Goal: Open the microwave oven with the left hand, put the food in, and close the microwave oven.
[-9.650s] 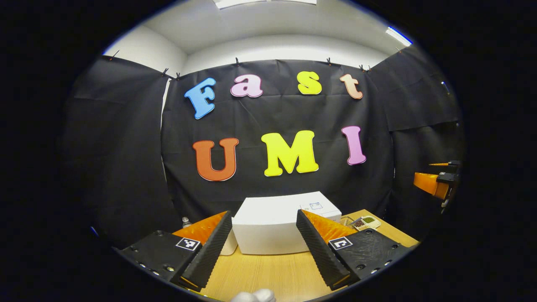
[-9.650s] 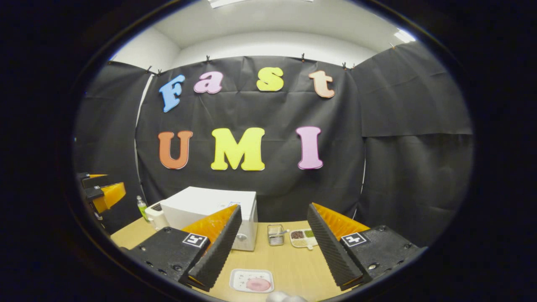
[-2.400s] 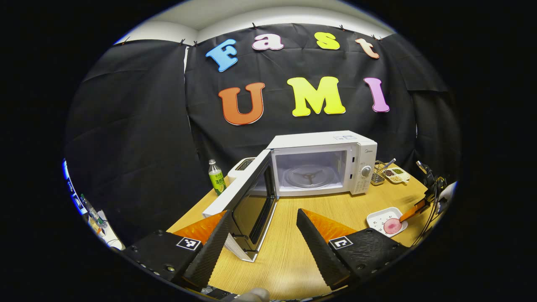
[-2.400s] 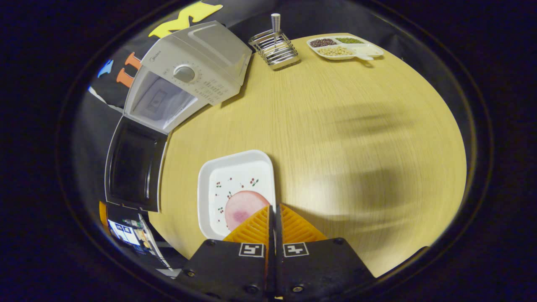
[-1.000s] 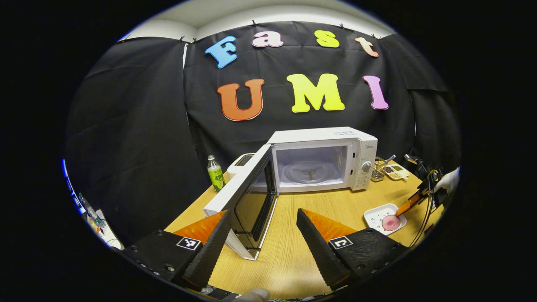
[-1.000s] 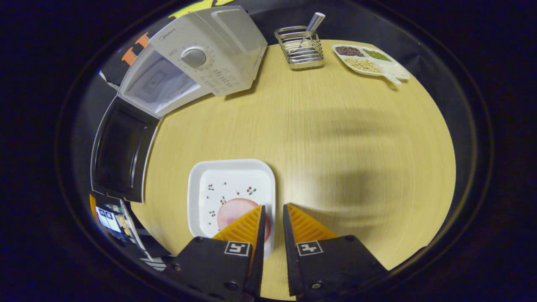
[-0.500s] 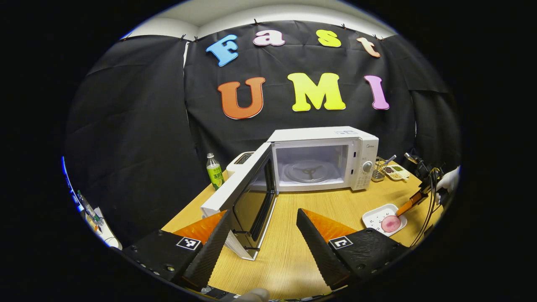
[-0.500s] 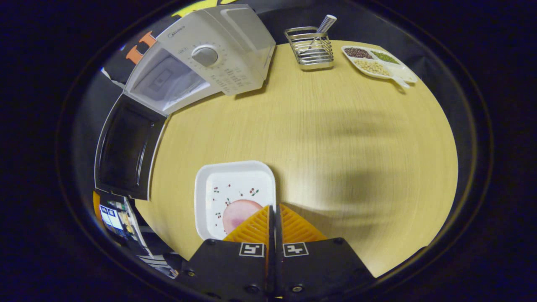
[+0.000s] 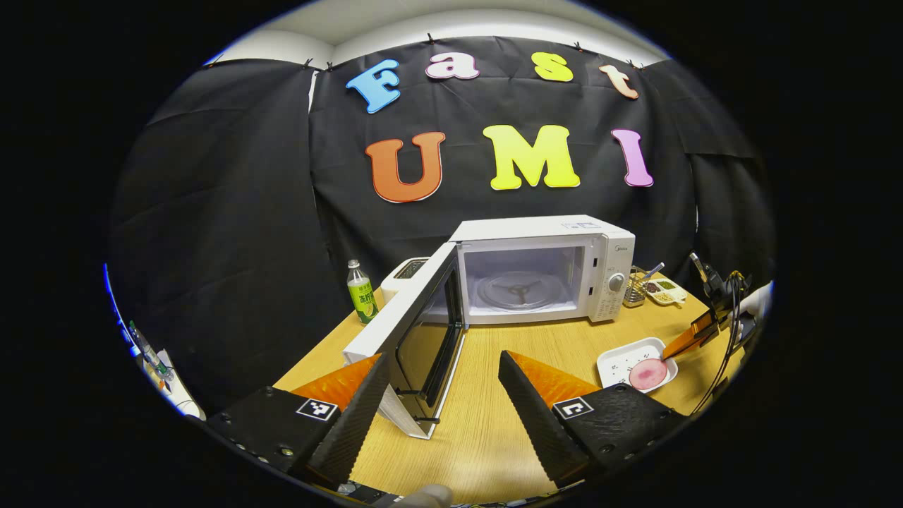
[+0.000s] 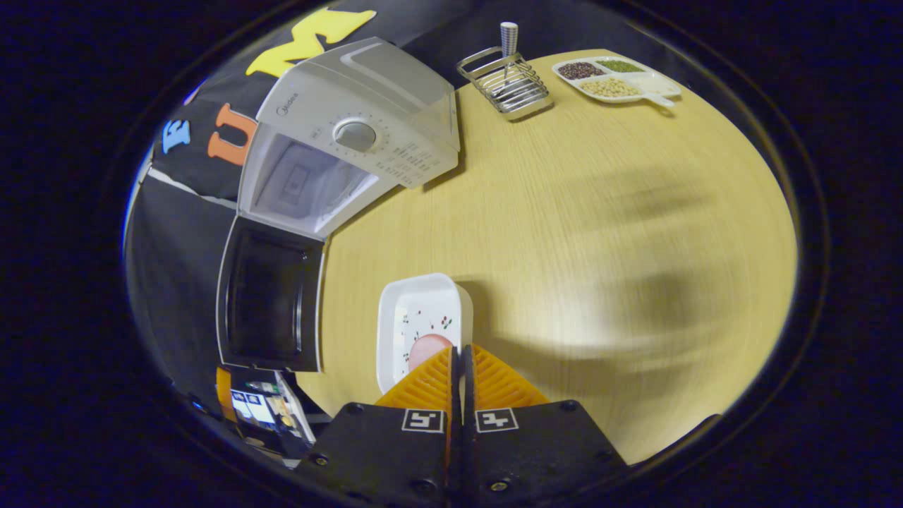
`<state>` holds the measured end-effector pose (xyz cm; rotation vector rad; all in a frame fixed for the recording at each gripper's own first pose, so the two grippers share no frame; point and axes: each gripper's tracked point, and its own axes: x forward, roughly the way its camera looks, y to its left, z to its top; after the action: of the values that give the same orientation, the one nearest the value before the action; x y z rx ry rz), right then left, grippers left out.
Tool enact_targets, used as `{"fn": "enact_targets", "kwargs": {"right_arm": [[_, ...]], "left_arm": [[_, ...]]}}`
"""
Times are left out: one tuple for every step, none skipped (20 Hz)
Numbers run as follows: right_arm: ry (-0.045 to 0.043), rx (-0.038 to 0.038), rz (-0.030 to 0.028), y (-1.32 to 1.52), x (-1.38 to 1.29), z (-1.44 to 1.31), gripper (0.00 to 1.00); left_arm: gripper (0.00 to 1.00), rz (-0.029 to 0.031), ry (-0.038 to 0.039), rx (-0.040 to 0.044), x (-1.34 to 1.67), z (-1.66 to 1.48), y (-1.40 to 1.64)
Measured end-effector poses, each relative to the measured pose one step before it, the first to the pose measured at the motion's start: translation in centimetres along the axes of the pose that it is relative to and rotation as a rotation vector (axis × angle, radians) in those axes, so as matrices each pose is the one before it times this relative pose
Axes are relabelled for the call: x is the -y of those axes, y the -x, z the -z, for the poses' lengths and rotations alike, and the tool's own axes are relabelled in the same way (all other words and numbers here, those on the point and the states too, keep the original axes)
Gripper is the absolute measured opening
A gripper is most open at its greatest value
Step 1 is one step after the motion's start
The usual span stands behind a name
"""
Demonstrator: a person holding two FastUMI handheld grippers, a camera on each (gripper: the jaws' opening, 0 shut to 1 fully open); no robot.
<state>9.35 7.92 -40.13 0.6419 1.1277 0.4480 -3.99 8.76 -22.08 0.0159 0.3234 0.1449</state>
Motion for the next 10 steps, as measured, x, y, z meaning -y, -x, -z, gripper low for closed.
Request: {"fn": "enact_targets", "kwargs": {"right_arm": [[-0.02961,0.0132,-0.0291,-0.202,-0.559,0.099,0.03],[-0.0271,0.01205,-0.02979,-0.149,-0.666,0.033,0.03],[-0.03137,0.02154,-0.02897,-0.2,-0.821,-0.064,0.04],[-0.02408,0.01311,-0.02867,-0.247,-0.967,0.031,0.03],[-0.02684,0.02452,-0.0187,-0.251,-1.003,-0.142,0.03],[-0.01385,0.02356,-0.01539,-0.392,-1.105,-0.156,0.03],[-0.02021,0.03426,-0.01085,-0.406,-1.112,-0.33,0.03],[-0.02947,0.03466,-0.01325,-0.539,-1.332,-0.271,0.03],[-0.02149,0.03046,-0.03534,-0.805,-1.761,-0.024,0.03],[-0.01579,0.03928,-0.03217,-0.834,-2.011,-0.198,0.03]], "left_arm": [[0.95,-0.00036,-0.00102,-0.00023,-0.1,-0.042,0.068],[0.95,0.00128,-0.00151,-0.00283,-0.044,-0.02,-0.069],[0.95,0.00046,-0.00099,-0.0004,-0.082,-0.105,0.079],[0.95,0.00114,-0.00038,0.00225,-0.12,-0.192,0.048],[0.95,0.00264,-0.00177,-0.00017,0.036,-0.172,0.061],[0.95,0.00214,-0.00604,0.00324,0.002,-0.264,0.089],[0.95,0.00476,-0.00481,0.00314,0.112,-0.221,0.088],[0.95,0.00684,-0.00522,0.00187,0.166,-0.337,0.068],[0.95,0.01119,-0.00863,0.0008,0.272,-0.285,0.116],[0.95,0.00954,-0.00824,0.00198,0.176,-0.216,0.149]]}}
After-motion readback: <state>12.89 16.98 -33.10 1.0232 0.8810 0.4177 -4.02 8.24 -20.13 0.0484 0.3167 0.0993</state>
